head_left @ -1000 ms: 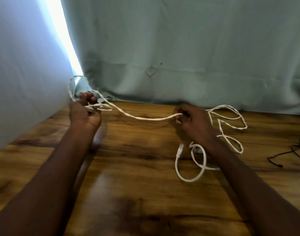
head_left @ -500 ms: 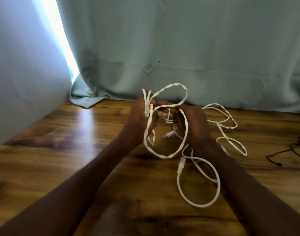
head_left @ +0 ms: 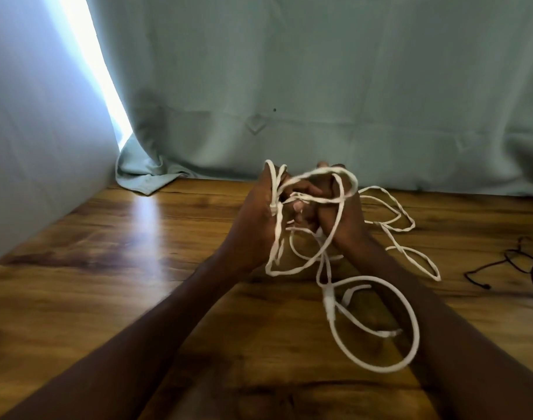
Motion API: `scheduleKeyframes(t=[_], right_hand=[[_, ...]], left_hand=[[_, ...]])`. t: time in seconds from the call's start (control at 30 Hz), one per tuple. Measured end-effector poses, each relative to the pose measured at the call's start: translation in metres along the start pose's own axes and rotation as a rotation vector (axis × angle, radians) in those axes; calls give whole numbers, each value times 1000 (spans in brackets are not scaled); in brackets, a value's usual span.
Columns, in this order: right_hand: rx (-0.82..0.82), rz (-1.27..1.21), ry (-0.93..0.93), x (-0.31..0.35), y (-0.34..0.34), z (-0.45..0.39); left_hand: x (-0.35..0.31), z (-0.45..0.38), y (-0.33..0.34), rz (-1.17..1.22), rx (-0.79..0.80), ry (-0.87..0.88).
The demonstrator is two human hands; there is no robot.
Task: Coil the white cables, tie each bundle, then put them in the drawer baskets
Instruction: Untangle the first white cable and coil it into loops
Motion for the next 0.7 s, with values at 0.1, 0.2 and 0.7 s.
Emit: scheduleKeyframes(t=[0.1,0.2,0.7], right_hand=[[-25,-228,259,-8,-1,-14],[-102,-252,262,-11,-22,-21],[-423,-500,150,-4,-72,-23]], left_hand=[[18,-6,-15,30,-128,-14],[54,-12,-35,-8,-204,-161],[84,-30,-92,18,24,-466]])
Point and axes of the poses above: each hand's wrist, its own z-axis away from the middle knuckle, its own y-axis out of the palm, x = y × z, the point moved 6 cm from there along -z, towards the middle knuckle, and after that the axes turned 4 degrees about -x, right-handed, at the moved point
